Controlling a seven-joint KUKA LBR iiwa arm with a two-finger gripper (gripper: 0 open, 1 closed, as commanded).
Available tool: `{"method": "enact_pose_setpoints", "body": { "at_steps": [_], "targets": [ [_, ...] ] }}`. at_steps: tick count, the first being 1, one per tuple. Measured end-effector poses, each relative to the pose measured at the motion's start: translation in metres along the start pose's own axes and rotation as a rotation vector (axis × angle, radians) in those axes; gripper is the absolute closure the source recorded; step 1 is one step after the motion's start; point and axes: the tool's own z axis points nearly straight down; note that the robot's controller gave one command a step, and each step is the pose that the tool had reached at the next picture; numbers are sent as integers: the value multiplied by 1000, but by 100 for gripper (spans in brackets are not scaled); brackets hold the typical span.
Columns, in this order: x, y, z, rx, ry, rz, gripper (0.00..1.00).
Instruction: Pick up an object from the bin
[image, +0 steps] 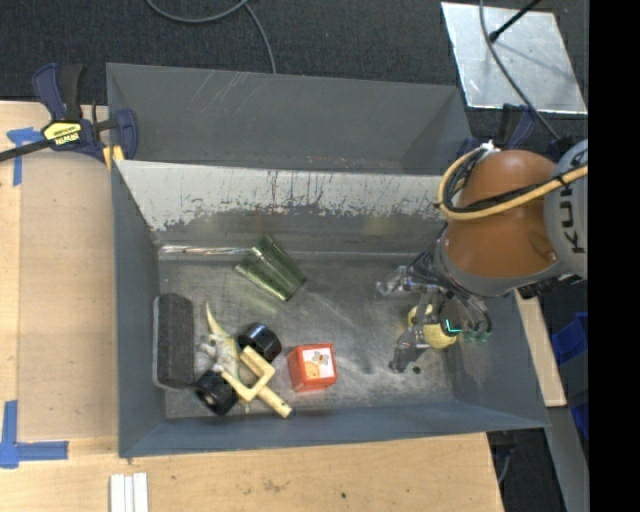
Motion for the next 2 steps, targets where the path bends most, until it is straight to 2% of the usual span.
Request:
{"method": "enact_pose_setpoints", "body": {
  "at_steps": [1,2],
  "targets": [
    [-2,0,-4,1,-8,-2,0],
    [3,-26,3,-1,-9,-85,0]
  ]
}}
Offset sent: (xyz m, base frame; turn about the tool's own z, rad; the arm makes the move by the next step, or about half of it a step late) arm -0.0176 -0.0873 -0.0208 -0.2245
